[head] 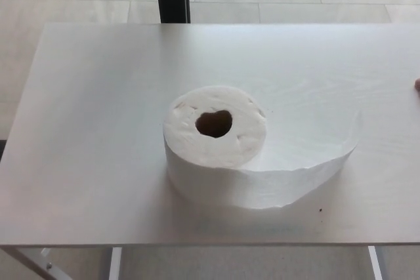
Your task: A toilet paper roll is kept in the middle of the desk infront of the robot. The robot places its left hand on the top of the toilet paper roll to hold it still and uses its right hand to tear off a piece of toilet paper from it and hands the paper to a person
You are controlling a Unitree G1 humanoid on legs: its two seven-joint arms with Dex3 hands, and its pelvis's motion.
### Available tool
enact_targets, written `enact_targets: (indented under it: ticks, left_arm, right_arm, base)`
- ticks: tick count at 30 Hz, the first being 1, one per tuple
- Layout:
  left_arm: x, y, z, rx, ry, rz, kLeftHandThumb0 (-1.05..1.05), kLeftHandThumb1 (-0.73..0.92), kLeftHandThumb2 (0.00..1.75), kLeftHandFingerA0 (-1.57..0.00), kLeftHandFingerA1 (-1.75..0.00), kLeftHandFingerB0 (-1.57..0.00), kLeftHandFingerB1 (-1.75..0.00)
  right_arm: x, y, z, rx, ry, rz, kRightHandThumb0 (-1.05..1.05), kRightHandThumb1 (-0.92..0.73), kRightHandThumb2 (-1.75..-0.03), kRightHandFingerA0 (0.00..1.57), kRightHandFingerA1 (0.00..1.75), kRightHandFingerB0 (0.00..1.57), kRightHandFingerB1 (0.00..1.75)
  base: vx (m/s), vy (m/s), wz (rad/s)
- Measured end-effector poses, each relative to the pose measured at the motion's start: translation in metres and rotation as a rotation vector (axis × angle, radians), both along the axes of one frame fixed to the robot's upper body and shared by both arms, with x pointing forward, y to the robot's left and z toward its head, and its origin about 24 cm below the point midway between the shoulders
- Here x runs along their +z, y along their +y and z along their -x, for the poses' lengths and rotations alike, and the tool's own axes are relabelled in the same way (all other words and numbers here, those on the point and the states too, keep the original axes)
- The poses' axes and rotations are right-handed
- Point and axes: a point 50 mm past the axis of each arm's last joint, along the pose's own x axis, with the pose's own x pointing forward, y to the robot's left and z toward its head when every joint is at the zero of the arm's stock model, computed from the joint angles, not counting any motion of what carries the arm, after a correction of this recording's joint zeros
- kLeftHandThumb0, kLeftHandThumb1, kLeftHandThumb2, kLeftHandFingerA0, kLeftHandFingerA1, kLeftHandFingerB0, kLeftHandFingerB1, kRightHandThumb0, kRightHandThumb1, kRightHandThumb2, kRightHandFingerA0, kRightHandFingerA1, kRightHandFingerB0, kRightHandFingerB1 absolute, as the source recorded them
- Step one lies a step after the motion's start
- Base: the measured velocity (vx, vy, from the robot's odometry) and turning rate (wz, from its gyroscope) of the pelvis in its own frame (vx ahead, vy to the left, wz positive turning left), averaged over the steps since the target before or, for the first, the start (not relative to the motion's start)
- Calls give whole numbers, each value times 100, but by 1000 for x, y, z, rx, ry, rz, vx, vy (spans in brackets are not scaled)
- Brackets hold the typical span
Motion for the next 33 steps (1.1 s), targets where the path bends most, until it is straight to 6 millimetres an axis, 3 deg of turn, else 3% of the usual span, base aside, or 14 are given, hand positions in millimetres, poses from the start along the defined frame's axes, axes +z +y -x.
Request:
enact_targets:
  ticks: [1,4,5,7,8,16,19,20,27,28,29,30,31,33]
  left_arm:
    - [6,-9,-8,-34,-19,-4,-50,48,53,-58,-55,-53,-45]
    - [20,-43,-30,-148,-70,-15,-50,46,55,-60,-57,-52,-47]
    - [25,-54,-36,-185,-84,-16,-57,35,78,-56,-64,-45,-57]
    - [33,-81,-49,-268,-109,-21,-57,35,78,-56,-64,-45,-57]
    - [37,-92,-53,-304,-118,-24,-49,48,54,-57,-55,-49,-46]
    - [50,-177,-71,-557,-120,-72,-49,54,56,-49,-53,-48,-43]
    - [45,-202,-72,-616,-70,-133,-49,54,56,-49,-53,-48,-43]
    - [43,-208,-72,-632,-54,-150,-49,52,55,-51,-53,-50,-43]
    - [25,-249,-72,-702,61,-256,-47,51,55,-53,-55,-52,-43]
    - [23,-252,-71,-702,75,-269,-43,49,54,-55,-57,-52,-45]
    - [21,-255,-71,-699,89,-280,-47,36,83,-54,-67,-44,-58]
    - [16,-259,-70,-700,102,-298,-47,36,83,-54,-67,-44,-58]
    - [10,-263,-68,-705,122,-314,-52,38,83,-54,-65,-43,-55]
    - [-6,-268,-64,-714,172,-340,-48,50,54,-56,-51,-55,-45]
  right_arm:
    - [4,7,-3,29,-8,21,-56,-47,-55,61,47,54,37]
    - [10,33,-12,129,-20,90,-59,-47,-56,55,46,52,36]
    - [11,41,-14,162,-20,115,-62,-47,-55,60,51,52,36]
    - [12,61,-17,236,-13,167,-62,-47,-55,60,51,52,36]
    - [11,69,-19,266,-9,188,-59,-46,-55,61,52,53,36]
    - [-2,130,-21,504,55,352,-66,-51,-57,49,51,47,35]
    - [-10,151,-18,587,84,412,-66,-51,-57,49,51,47,35]
    - [-12,156,-17,611,94,428,-73,-42,-83,53,62,42,47]
    - [-32,189,-9,766,174,581,-72,-43,-81,51,60,43,47]
    - [-34,192,-8,782,183,606,-64,-49,-56,56,61,47,39]
    - [-35,194,-7,794,191,628,-69,-40,-81,52,68,40,48]
    - [-38,196,-5,806,199,644,-69,-40,-81,52,68,40,48]
    - [-40,198,-4,817,208,658,-62,-48,-56,54,67,48,41]
    - [-45,200,-1,831,223,676,-63,-49,-56,55,67,47,41]
  base:
    - [0,0,0]
    - [0,0,0]
    - [0,0,0]
    - [0,0,0]
    - [0,0,0]
    - [0,0,0]
    - [0,0,0]
    - [0,0,0]
    - [0,0,0]
    - [0,0,0]
    - [0,0,0]
    - [0,0,0]
    - [0,0,0]
    - [0,0,0]
